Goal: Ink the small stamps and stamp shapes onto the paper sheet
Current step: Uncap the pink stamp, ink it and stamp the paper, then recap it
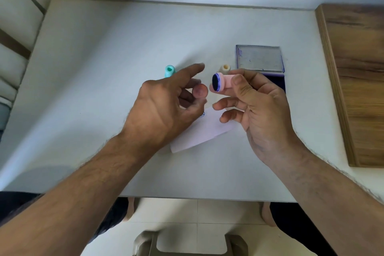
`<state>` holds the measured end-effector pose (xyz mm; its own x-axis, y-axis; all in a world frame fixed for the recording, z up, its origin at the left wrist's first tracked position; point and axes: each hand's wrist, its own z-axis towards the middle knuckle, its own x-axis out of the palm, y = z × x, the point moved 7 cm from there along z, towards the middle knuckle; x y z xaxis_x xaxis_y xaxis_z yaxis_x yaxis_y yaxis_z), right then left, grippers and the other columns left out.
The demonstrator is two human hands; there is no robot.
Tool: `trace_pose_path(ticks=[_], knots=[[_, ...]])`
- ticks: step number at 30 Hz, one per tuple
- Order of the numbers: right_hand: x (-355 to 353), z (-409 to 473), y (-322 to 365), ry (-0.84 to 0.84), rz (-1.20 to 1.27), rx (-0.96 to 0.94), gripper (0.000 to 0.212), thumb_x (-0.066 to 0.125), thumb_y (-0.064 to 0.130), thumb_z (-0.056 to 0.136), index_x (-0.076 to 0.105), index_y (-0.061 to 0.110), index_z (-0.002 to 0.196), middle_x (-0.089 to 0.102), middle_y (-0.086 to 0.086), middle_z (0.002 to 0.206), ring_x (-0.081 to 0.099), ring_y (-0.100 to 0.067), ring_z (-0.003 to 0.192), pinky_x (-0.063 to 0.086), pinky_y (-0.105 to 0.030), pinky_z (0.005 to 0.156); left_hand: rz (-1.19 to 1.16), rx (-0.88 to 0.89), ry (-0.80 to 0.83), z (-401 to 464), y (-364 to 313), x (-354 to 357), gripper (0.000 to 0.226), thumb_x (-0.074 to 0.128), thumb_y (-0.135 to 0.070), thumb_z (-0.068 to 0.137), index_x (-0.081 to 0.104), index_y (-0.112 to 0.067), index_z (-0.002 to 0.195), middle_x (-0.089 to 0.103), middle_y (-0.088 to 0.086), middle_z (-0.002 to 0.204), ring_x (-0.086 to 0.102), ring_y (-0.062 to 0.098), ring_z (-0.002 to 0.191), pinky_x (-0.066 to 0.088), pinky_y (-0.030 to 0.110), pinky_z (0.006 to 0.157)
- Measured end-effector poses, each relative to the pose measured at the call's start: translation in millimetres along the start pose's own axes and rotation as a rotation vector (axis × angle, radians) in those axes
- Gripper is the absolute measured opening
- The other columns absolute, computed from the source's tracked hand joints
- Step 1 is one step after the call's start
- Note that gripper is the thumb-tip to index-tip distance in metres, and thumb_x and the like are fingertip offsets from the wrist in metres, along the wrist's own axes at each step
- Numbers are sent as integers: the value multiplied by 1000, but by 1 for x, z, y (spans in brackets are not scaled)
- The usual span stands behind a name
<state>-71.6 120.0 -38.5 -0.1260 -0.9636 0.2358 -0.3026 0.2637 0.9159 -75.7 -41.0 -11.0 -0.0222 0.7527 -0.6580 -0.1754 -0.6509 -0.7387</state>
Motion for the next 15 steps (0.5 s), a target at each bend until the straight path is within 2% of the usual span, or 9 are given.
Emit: trace_pose_path(ticks=[3,7,10,13,15], knots=[[3,-1,0,26,-23,-30,21,56,19,93,62,7,109,74,-11,93,65,-26,58,49,-29,46,-34,42,-15,0,-4,-2,52,70,-16,84,56,-22,133,74,-13,103,69,2,78,54,11,78],[6,-3,-1,46,1,-21,16,54,17,96,62,9,107,72,-9,94,64,-25,58,49,-30,50,-206,1,-23,1,-1,-3,51,70,-9,83,57,-20,131,73,-11,100,69,12,77,54,17,79],[9,-4,-2,59,28,5,20,52,17,97,60,8,112,71,-11,95,64,-25,59,49,-31,50,-363,-31,31,2,4,0,54,72,-4,82,56,-19,131,71,-6,100,67,19,86,53,24,85],[10,-4,-3,59,95,61,31,54,22,92,59,6,118,71,-14,99,64,-25,59,49,-31,51,-502,-50,76,3,5,4,53,73,1,81,56,-16,128,69,1,99,68,19,94,54,33,93],[9,-4,-4,50,126,93,32,54,22,92,59,6,120,71,-14,100,64,-24,60,50,-30,52,-602,-98,87,4,6,5,49,74,4,81,58,-14,124,66,4,97,69,18,90,56,34,89]])
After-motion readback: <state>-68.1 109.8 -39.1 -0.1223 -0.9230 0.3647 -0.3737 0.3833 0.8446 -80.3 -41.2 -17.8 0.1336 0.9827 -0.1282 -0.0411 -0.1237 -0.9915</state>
